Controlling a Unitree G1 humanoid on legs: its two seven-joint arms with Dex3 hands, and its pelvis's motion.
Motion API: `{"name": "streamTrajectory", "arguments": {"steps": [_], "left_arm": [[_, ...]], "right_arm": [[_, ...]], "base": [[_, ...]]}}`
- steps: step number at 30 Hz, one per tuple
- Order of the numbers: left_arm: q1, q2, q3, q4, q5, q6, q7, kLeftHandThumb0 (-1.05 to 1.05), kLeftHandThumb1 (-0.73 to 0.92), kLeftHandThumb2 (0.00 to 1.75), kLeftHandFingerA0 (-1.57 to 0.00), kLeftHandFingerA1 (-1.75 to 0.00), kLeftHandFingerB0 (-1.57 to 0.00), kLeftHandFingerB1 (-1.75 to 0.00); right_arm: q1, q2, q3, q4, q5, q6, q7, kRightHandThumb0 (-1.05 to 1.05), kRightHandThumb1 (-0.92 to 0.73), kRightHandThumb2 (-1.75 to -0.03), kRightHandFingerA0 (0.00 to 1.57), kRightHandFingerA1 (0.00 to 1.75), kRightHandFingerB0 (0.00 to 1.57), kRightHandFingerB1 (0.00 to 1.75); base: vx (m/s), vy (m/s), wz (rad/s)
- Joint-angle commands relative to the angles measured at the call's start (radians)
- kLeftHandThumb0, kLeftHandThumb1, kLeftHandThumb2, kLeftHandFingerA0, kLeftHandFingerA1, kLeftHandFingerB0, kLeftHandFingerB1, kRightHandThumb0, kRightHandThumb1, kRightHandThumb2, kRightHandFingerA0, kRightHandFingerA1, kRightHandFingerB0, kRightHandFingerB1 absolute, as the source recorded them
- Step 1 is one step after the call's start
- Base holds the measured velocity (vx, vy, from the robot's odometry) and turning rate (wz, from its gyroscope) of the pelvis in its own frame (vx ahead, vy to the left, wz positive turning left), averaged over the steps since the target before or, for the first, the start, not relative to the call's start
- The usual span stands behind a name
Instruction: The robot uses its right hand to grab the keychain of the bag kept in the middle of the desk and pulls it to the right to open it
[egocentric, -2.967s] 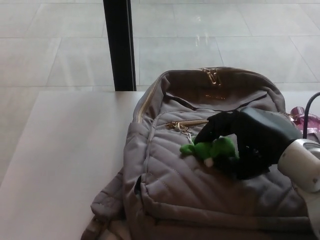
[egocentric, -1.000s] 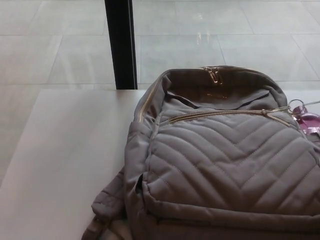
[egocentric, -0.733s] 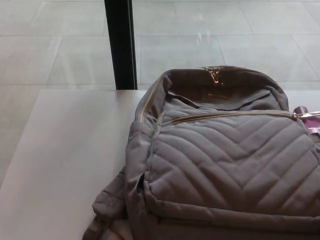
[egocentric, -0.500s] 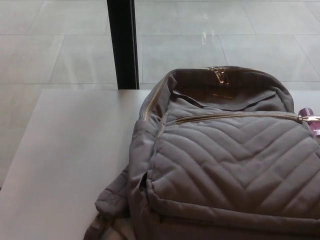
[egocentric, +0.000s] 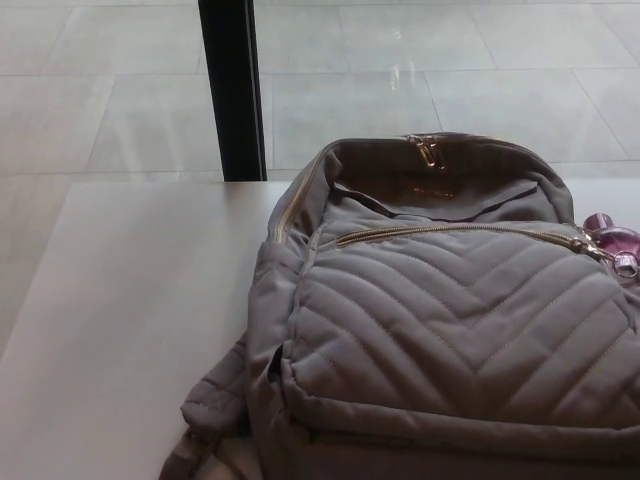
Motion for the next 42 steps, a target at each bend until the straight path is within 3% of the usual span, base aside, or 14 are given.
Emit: {"name": "streamTrajectory", "arguments": {"steps": [1, 14, 16, 19, 22, 25, 27, 33, 34, 35, 38, 39, 40, 42], "left_arm": [[0.009, 0.015, -0.006, 0.007, 0.012, -0.008, 0.005, -0.86, 0.92, 0.81, -0.63, -0.55, -0.54, -0.45], [0.010, 0.008, -0.006, 0.002, 0.005, -0.012, 0.006, -0.83, 0.92, 0.82, -0.64, -0.53, -0.55, -0.42], [0.007, 0.008, -0.002, 0.012, 0.003, -0.012, 0.009, -0.89, 0.92, 0.79, -0.62, -0.52, -0.55, -0.44], [0.008, 0.010, -0.008, 0.007, 0.010, -0.011, 0.015, -0.84, 0.92, 0.81, -0.65, -0.53, -0.54, -0.42], [0.005, 0.010, -0.008, 0.006, 0.007, 0.002, 0.012, -0.87, 0.92, 0.83, -0.59, -0.54, -0.49, -0.46], [0.007, 0.028, -0.029, 0.007, 0.032, -0.007, 0.023, -0.76, 0.79, 1.18, -0.59, -0.64, -0.44, -0.57], [-0.007, 0.031, -0.029, 0.008, 0.030, 0.004, 0.032, -0.81, 0.92, 0.78, -0.62, -0.54, -0.47, -0.47], [-0.007, 0.035, -0.024, 0.017, 0.026, 0.010, 0.059, -0.76, 0.77, 1.14, -0.59, -0.65, -0.45, -0.58], [-0.008, 0.035, -0.020, 0.020, 0.021, 0.016, 0.055, -0.80, 0.92, 0.76, -0.63, -0.57, -0.47, -0.48], [-0.008, 0.037, -0.021, 0.022, 0.022, 0.018, 0.054, -0.77, 0.76, 1.14, -0.58, -0.65, -0.44, -0.58], [-0.006, 0.038, -0.025, 0.018, 0.027, 0.013, 0.064, -0.76, 0.77, 1.13, -0.58, -0.65, -0.43, -0.58], [0.000, 0.039, -0.025, 0.017, 0.027, 0.012, 0.065, -0.83, 0.92, 0.77, -0.61, -0.55, -0.44, -0.47], [0.010, 0.039, -0.023, 0.017, 0.025, 0.011, 0.061, -0.76, 0.76, 1.13, -0.57, -0.65, -0.43, -0.58], [0.017, 0.037, -0.020, 0.015, 0.021, 0.010, 0.059, -0.81, 0.92, 0.75, -0.61, -0.56, -0.45, -0.47]], "right_arm": [[0.091, -0.062, -0.042, -0.002, 0.154, -0.015, 0.200, -0.92, -0.53, -0.57, 0.00, 0.00, 0.00, 0.00], [0.287, 0.083, -0.461, 0.191, 0.244, 0.040, -0.055, -0.96, -0.61, -0.95, 0.00, 0.18, 0.00, 0.11], [0.281, 0.109, -0.582, 0.338, 0.272, 0.095, -0.165, -0.65, -0.68, -0.61, 0.46, 1.04, 0.00, 0.24], [0.307, 0.104, -0.632, 0.495, 0.278, 0.045, -0.221, -0.58, -0.58, -0.81, 0.69, 1.24, 0.04, 0.23], [0.369, 0.146, -0.643, 0.575, 0.281, 0.003, -0.238, -0.49, -0.55, -0.89, 0.50, 0.86, 0.01, 0.36], [0.427, 0.199, -0.621, 0.591, 0.277, 0.027, -0.216, -0.44, -0.65, -0.59, 0.40, 0.99, 0.06, 0.37], [0.458, 0.196, -0.570, 0.657, 0.263, -0.041, -0.170, -0.46, -0.67, -0.61, 0.19, 0.66, 0.07, 0.38], [0.471, 0.204, -0.532, 0.627, 0.296, -0.031, -0.154, -0.34, -0.48, -0.97, 0.51, 0.75, 0.08, 0.51], [0.481, 0.205, -0.511, 0.617, 0.299, -0.052, -0.125, -0.49, -0.68, -0.59, 0.54, 0.72, 0.21, 0.39], [0.480, 0.209, -0.503, 0.608, 0.310, -0.051, -0.114, -0.48, -0.67, -0.59, 0.57, 0.67, 0.23, 0.38], [0.488, 0.205, -0.466, 0.600, 0.331, -0.072, -0.076, -0.49, -0.65, -0.59, 0.67, 0.69, 0.27, 0.38], [0.498, 0.206, -0.456, 0.590, 0.336, -0.079, -0.063, -0.50, -0.65, -0.59, 0.70, 0.70, 0.29, 0.38], [0.512, 0.206, -0.442, 0.582, 0.338, -0.091, -0.054, -0.56, -0.53, -0.85, 0.68, 0.74, 0.26, 0.50], [0.524, 0.199, -0.410, 0.560, 0.341, -0.108, -0.034, -0.56, -0.54, -0.86, 0.67, 0.73, 0.26, 0.50]], "base": [[0.00, 0.000, 0.00], [0.00, 0.000, 0.01], [0.00, 0.000, 0.00], [0.00, 0.000, 0.00], [0.00, 0.000, 0.00], [0.00, 0.000, 0.00], [0.00, 0.000, 0.00], [0.00, 0.000, -0.01], [0.00, 0.000, -0.06], [0.00, 0.000, 0.00], [0.00, 0.000, 0.00], [0.00, 0.000, 0.00], [0.00, 0.000, 0.00], [0.00, 0.000, 0.00]]}}
